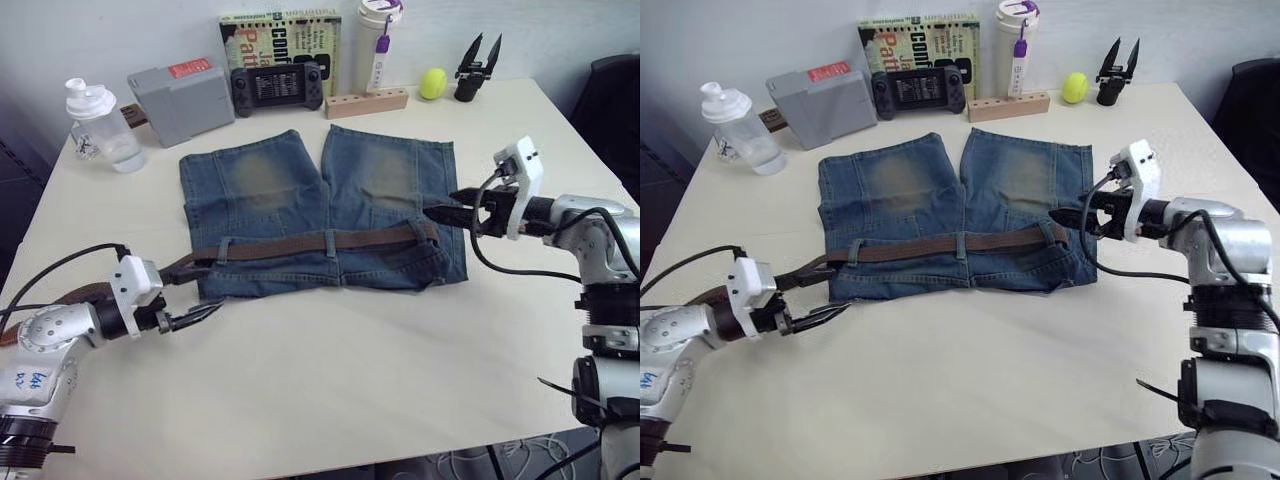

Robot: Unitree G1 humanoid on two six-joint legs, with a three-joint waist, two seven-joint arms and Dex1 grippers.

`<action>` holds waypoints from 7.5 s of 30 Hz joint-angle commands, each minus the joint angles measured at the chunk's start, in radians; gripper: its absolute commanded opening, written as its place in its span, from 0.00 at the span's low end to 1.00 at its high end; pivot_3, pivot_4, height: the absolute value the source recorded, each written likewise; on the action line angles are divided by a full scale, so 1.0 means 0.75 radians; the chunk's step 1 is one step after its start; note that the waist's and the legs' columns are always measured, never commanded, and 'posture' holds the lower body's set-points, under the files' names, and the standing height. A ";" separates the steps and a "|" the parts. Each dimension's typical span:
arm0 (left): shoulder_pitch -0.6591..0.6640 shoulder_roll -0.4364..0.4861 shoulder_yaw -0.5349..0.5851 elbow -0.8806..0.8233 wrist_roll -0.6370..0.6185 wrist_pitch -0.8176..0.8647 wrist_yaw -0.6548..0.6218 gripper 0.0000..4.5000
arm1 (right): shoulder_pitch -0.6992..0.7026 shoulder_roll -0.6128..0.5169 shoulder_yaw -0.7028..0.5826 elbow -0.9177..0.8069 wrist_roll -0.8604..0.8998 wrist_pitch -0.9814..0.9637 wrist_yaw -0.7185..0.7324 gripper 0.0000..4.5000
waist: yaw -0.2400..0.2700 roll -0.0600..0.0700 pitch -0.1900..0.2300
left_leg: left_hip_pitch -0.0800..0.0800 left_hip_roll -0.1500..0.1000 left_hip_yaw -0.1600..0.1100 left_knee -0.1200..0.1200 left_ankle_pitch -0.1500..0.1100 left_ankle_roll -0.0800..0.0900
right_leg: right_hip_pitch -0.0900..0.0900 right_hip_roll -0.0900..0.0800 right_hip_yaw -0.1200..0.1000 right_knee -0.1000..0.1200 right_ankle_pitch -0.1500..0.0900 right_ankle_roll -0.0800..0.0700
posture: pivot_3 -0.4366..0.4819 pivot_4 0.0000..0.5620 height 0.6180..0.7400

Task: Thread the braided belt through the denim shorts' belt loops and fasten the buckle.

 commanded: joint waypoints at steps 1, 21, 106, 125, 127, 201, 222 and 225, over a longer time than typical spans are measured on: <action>0.020 -0.020 0.050 -0.076 0.006 0.030 0.014 0.75 | -0.050 0.011 -0.007 0.076 0.026 0.075 0.007 0.99 | 0.001 0.000 0.000 | 0.000 0.000 0.000 0.000 0.000 0.000 | 0.000 0.000 0.000 0.000 0.000 0.000 | 0.48 0.27 0.85; -0.198 -0.132 0.156 0.051 -0.004 0.259 0.087 0.75 | -0.112 0.119 -0.109 0.210 0.164 0.214 0.009 0.06 | 0.004 0.000 0.000 | 0.000 0.003 -0.001 0.001 0.004 -0.007 | 0.001 0.005 0.001 0.001 0.000 0.000 | 0.48 0.27 0.85; 0.249 -0.075 0.091 0.668 0.856 -1.582 0.317 0.21 | 1.264 -0.450 -0.096 -0.906 0.070 -0.643 0.400 0.17 | 0.034 -0.001 -0.005 | 0.014 0.005 -0.006 0.005 0.000 0.001 | 0.008 -0.004 0.004 0.007 0.001 0.000 | 0.48 0.27 0.85; 0.409 0.391 0.099 -0.190 -0.304 -0.020 -0.202 0.99 | 0.957 -0.494 -0.349 -0.907 0.618 -0.317 0.484 1.00 | 0.035 -0.003 -0.001 | 0.025 0.007 -0.008 0.004 -0.004 0.002 | 0.022 -0.003 0.004 -0.001 0.001 0.000 | 0.48 0.27 0.85; 0.320 0.395 0.134 -0.197 -0.445 0.191 -0.222 0.99 | 0.797 -0.423 -0.285 -0.857 0.623 -0.245 0.353 1.00 | 0.034 -0.003 0.000 | 0.025 0.007 -0.008 0.004 -0.004 0.002 | 0.021 -0.003 0.005 0.000 0.001 0.000 | 0.48 0.27 0.85; -0.790 -0.277 -0.448 1.250 0.967 -0.484 0.312 0.21 | 0.322 0.151 0.396 -0.071 -0.563 -0.436 -0.307 0.00 | 0.021 -0.001 -0.065 | 0.051 0.007 -0.011 -0.004 0.000 -0.002 | 0.046 -0.004 0.004 0.000 0.000 -0.001 | 0.48 0.27 0.85; -0.436 -0.235 -0.034 0.397 0.478 -0.137 0.272 0.74 | 0.441 0.179 0.037 -0.595 -0.177 -0.257 -0.211 0.62 | -0.004 0.003 -0.034 | 0.019 0.006 -0.012 -0.002 -0.001 -0.001 | 0.015 -0.004 0.003 0.001 0.000 -0.001 | 0.48 0.27 0.85; -0.264 -0.226 0.170 -0.049 0.193 0.218 0.343 1.00 | 0.456 0.150 -0.070 -0.755 0.016 -0.164 -0.123 0.90 | -0.001 -0.003 -0.023 | 0.002 0.003 -0.011 0.001 -0.001 -0.001 | 0.001 -0.002 -0.001 0.000 0.001 0.000 | 0.48 0.27 0.85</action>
